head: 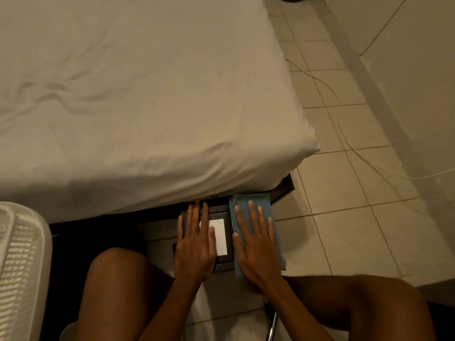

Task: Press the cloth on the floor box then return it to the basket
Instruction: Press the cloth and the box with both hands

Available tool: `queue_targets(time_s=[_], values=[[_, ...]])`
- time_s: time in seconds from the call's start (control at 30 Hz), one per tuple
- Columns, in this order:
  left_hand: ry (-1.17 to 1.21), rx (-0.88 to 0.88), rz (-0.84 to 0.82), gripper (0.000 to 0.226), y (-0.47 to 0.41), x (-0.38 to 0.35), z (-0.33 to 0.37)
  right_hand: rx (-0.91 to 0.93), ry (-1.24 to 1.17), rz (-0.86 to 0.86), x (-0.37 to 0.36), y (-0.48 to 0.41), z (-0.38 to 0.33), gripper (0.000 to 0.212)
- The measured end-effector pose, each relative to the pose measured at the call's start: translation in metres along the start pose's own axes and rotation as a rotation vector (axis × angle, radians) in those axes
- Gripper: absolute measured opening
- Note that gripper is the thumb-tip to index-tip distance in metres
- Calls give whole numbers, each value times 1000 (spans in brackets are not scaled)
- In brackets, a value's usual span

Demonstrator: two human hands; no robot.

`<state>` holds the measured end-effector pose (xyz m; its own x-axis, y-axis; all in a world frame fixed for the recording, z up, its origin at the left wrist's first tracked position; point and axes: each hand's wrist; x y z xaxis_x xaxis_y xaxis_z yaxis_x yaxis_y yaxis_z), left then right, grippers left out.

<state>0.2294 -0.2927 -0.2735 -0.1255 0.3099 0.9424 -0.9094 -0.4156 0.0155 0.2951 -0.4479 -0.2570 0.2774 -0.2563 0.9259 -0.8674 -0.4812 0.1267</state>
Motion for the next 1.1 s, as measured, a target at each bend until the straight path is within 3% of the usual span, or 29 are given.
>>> queue_targets(time_s=[0.1,0.3,0.47,0.63,0.8,1.0,1.1], values=[[-23,-1,1,60,-1,0,-1,-79,1,46,-4,-19,-14,62],[-1,0,-18,61,-1,1,0,139,-2,-40,-3,18,6,61],[12,0,-17,62,-1,-1,-3,-75,-38,58,-5,-20,-21,62],[18,1,-3,61,0,2,-1,143,-16,-34,-6,13,-5,62],[35,13,-16,61,-2,0,-2,-54,-44,60,-6,-23,-22,63],[53,17,-29,60,-1,2,-1,137,-37,-35,-6,10,-11,61],[52,22,-15,60,-2,3,0,82,-56,4,-3,-7,-10,64]])
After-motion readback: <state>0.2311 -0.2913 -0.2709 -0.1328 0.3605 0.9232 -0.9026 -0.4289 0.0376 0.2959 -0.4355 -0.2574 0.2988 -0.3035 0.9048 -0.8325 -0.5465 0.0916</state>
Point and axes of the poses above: each hand's wrist, its own y-axis away from the middle knuckle, its own x-axis out of the back of the hand, z = x × y, and after that the axes turned 2 degrees about z, right-handed
